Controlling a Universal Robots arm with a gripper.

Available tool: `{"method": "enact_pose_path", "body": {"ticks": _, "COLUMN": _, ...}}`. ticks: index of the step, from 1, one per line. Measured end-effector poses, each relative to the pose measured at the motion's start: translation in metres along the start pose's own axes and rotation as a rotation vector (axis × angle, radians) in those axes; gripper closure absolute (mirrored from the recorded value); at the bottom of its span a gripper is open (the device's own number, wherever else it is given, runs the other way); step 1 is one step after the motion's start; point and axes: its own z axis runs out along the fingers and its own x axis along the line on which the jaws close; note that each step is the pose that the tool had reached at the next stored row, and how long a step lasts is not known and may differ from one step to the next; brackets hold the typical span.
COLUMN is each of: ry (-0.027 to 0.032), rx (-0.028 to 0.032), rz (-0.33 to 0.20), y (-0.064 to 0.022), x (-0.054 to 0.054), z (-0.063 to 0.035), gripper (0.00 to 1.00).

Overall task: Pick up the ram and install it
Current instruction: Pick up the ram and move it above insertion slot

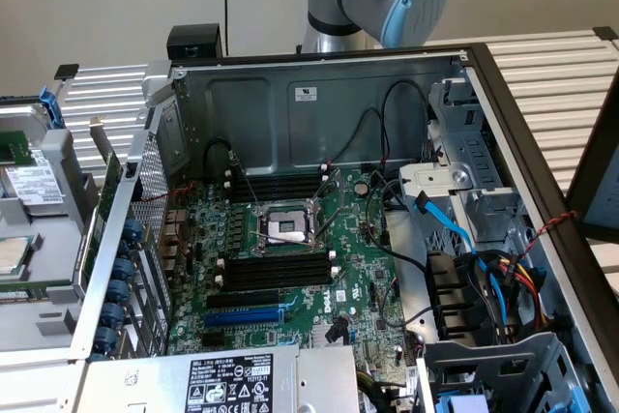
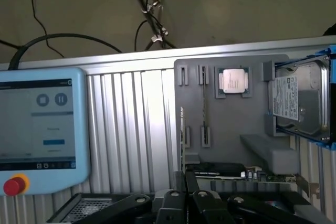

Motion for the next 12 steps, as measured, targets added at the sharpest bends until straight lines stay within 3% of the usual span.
{"method": "enact_pose_path", "body": {"ticks": 12, "ry": 0.0, "rx": 0.0001, "rz": 0.002, "y": -0.035, "x": -0.003, "z": 0.0076, "gripper": 0.88}}
